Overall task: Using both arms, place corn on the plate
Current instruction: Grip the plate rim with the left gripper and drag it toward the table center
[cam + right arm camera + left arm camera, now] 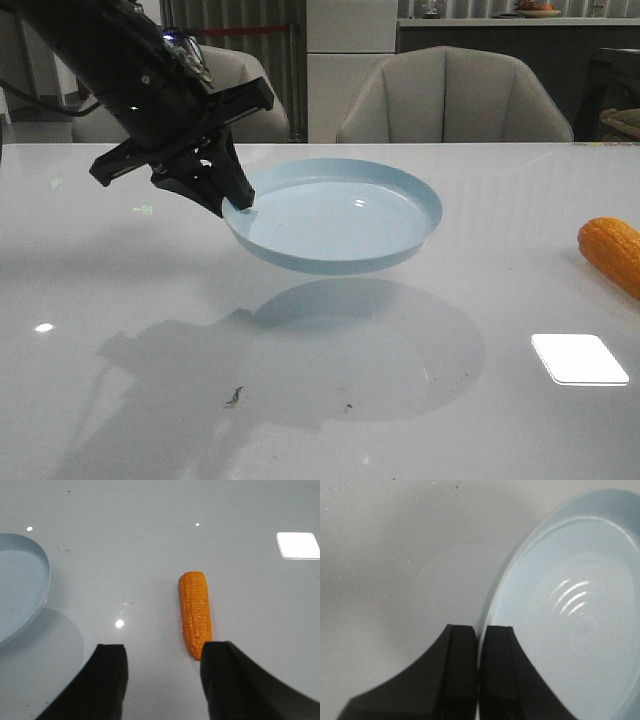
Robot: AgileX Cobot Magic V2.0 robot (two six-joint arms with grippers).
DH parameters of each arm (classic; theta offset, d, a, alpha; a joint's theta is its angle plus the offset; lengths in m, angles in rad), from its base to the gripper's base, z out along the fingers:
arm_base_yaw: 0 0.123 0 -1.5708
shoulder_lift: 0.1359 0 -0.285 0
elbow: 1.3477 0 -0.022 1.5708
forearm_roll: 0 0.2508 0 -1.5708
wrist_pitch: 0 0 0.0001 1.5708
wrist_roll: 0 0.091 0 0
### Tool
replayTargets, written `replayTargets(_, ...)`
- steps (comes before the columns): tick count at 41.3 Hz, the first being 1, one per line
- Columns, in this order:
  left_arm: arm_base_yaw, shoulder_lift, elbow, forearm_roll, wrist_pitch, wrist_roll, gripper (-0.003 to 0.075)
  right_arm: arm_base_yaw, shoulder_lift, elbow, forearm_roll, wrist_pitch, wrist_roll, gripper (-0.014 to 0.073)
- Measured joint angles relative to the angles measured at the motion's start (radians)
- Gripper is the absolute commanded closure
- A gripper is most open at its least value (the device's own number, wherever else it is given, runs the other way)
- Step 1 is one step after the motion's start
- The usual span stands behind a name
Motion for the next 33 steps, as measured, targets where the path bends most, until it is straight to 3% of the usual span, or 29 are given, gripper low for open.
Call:
replayTargets(19, -0.004, 0.134, 0.000, 0.006, 0.024, 0.000, 0.0608, 0.000, 0.000, 0.000, 0.000, 0.000, 0.000, 0.0143)
replayTargets(29, -0.004, 0.135, -0.001, 0.006, 0.026, 0.002, 0.0407, 0.000, 0.000, 0.000, 0.000, 0.000, 0.000, 0.0143)
replayTargets(33, -0.004, 0.135, -0.001, 0.006, 0.026, 0.004, 0.0395, 0.000, 0.000, 0.000, 0.000, 0.000, 0.000, 0.0143)
